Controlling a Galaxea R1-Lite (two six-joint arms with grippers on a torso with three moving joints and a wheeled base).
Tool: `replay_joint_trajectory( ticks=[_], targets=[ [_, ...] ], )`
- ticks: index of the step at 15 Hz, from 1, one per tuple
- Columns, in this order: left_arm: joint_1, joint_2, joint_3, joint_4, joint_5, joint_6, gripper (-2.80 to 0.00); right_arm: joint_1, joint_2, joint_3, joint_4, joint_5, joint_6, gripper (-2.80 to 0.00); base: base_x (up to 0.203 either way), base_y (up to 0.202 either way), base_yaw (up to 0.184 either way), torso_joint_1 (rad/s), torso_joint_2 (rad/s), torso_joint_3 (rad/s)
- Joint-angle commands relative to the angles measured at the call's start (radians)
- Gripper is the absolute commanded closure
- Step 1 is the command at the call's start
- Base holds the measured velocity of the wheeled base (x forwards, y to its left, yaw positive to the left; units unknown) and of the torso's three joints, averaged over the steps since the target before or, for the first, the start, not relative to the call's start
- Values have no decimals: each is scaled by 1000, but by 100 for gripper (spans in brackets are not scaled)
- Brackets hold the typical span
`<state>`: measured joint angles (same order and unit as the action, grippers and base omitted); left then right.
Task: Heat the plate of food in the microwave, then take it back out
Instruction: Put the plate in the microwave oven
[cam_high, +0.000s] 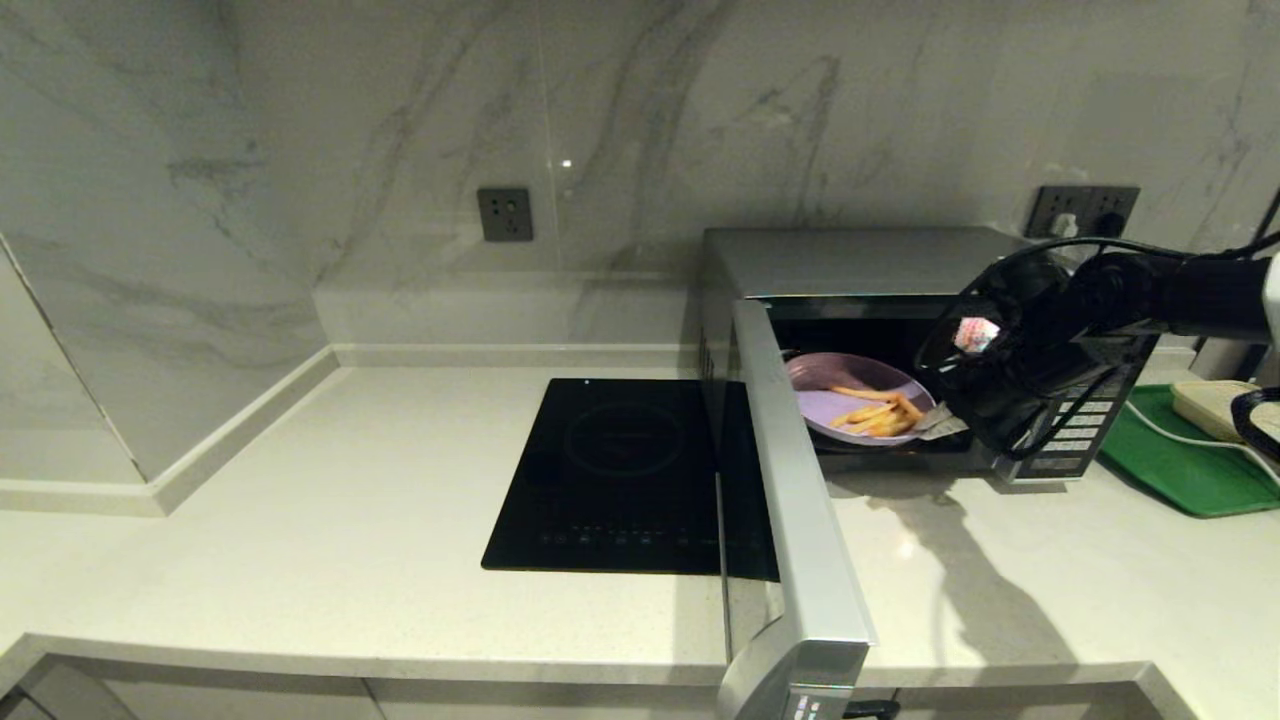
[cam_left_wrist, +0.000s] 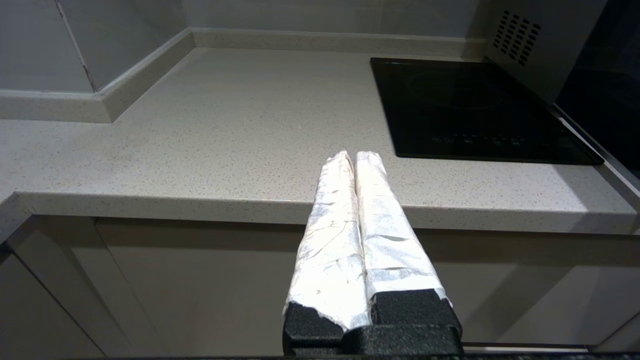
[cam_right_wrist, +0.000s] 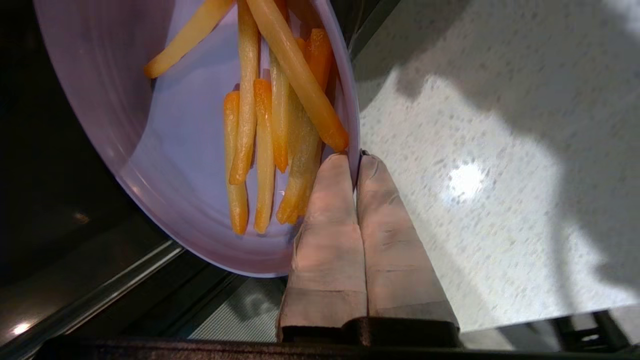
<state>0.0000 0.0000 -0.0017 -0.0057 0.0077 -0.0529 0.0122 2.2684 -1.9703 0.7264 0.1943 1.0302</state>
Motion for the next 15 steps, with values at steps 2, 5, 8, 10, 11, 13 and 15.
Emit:
replay_joint_trajectory(
  ticks=[2, 5, 8, 10, 11, 13, 15],
  targets=[
    [0, 0, 0, 0, 0, -1, 0, 3, 38, -7, -60, -10, -22, 0, 0, 0, 0, 0, 0, 0],
    [0, 0, 0, 0, 0, -1, 0, 3, 46, -7, -105, -16, -21, 0, 0, 0, 0, 0, 0, 0],
    [0, 0, 0, 0, 0, -1, 0, 3, 54, -7, -105, -16, -4, 0, 0, 0, 0, 0, 0, 0],
    [0, 0, 0, 0, 0, -1, 0, 3, 56, -7, -107, -16, -1, 0, 0, 0, 0, 0, 0, 0],
    [0, 0, 0, 0, 0, -1, 0, 3, 59, -7, -108, -16, 1, 0, 0, 0, 0, 0, 0, 0],
    [0, 0, 0, 0, 0, -1, 0, 3, 61, -7, -108, -16, 2, 0, 0, 0, 0, 0, 0, 0],
    [0, 0, 0, 0, 1, -1, 0, 3, 62, -7, -111, -16, 7, 0, 0, 0, 0, 0, 0, 0]
  ],
)
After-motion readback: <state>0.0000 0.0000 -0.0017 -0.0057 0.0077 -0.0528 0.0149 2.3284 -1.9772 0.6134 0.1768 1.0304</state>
